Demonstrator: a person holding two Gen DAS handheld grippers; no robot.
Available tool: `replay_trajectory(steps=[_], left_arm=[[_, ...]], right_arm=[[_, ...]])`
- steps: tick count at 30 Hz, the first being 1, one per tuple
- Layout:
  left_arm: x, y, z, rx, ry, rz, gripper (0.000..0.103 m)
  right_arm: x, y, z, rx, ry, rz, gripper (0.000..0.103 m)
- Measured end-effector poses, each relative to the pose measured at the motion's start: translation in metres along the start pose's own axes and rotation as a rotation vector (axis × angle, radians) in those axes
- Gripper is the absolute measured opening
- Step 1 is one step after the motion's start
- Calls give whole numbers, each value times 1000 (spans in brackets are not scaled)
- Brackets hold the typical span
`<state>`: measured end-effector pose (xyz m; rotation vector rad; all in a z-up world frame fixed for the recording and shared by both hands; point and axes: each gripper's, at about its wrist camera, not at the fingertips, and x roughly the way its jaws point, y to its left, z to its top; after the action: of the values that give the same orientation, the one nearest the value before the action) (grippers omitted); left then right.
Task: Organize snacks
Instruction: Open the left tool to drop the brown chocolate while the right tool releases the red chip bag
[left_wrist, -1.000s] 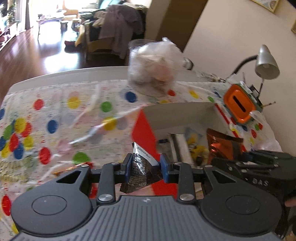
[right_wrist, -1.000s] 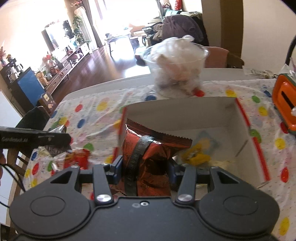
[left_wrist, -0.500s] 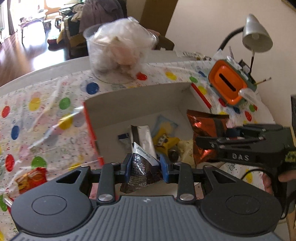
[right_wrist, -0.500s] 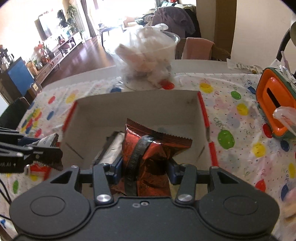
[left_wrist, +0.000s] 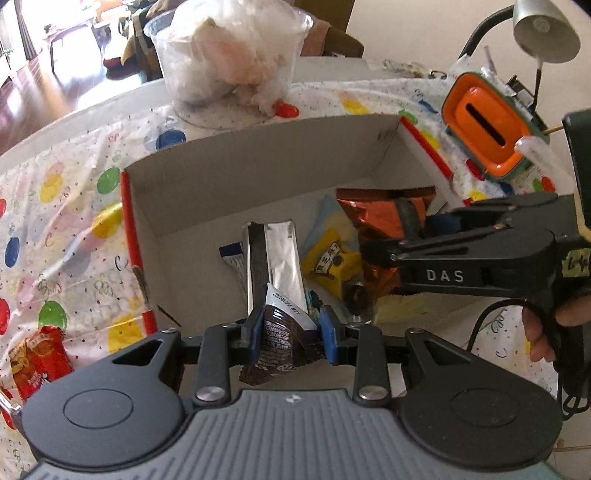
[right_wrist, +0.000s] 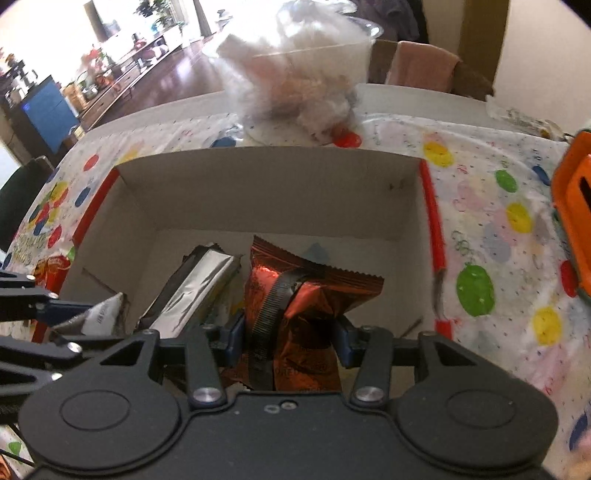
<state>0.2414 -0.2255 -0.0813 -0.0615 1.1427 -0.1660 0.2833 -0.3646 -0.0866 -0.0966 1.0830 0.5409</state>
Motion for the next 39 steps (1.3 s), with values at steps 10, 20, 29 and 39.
replay_trajectory(steps=[10, 20, 29, 39], left_arm=[[22, -2, -4, -28, 60, 4, 31], [27, -3, -6, -35, 65, 19, 31], [3, 4, -10, -59, -7, -11, 31], [-43, 12, -14, -52, -137, -16, 51]], right_arm=[[10, -2, 6, -41, 20, 21, 46], [-1, -3, -1, -26, 11, 35, 56], [-29, -6, -11, 1, -44, 48, 62], [-72, 9, -14, 14, -154, 88, 76]])
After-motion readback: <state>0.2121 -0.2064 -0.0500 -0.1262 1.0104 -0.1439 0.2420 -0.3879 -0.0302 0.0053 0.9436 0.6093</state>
